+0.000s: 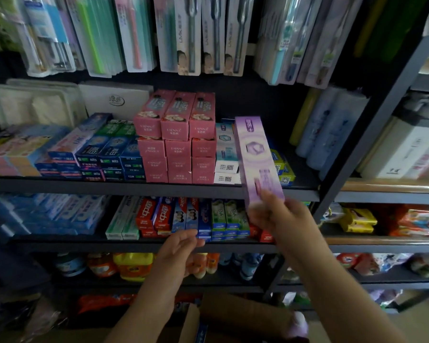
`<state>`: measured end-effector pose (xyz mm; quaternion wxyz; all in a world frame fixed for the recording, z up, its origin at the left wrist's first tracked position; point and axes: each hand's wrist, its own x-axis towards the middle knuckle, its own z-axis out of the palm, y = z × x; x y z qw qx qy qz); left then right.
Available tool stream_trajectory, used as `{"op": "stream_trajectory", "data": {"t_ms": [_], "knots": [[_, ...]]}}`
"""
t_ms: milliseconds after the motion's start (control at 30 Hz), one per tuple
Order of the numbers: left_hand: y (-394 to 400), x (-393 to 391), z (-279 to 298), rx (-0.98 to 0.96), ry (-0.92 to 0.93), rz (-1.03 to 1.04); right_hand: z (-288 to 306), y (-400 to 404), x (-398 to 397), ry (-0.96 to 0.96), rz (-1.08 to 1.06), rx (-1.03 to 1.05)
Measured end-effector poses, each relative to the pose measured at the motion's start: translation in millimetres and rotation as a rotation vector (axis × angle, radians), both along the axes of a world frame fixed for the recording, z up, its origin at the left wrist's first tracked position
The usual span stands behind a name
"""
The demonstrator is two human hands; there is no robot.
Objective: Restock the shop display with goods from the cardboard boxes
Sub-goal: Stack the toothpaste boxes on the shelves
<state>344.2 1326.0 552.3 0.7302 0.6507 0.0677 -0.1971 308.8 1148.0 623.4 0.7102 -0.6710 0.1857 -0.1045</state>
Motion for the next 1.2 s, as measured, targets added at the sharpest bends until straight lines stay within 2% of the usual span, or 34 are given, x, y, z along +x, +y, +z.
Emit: {"op": "stream_trajectory", "data": {"t_ms": [167,333,433,500,567,633,900,1067,1200], "knots": [[7,-1,-7,0.065,0.03,0.017,21,-13,94,0.019,0.015,0.077],[18,2,-17,0.106,0.093,0.074,33,-5,145,0.059,0.012,0.171],[24,4,-21,0.112,0.112,0.102,30,-7,160,0.1,0.056,0.046],[25,4,-21,0.113,0.11,0.108,28,-11,163,0.159,0.079,-0.151],[26,4,-20,0.114,0.104,0.107,26,-16,161,0.216,0.061,-0.367],[26,4,-20,0.118,0.1,0.096,22,-21,158,0.219,0.012,-0.475],[26,2,-27,0.177,0.037,0.077,12,-15,117,0.015,-0.093,-0.624],[35,-2,-58,0.23,-0.002,0.071,-36,-22,33,-0.096,-0.145,-0.604],[39,-14,-102,0.287,0.046,0.05,-114,-35,-29,0.073,-0.17,-0.519]]}}
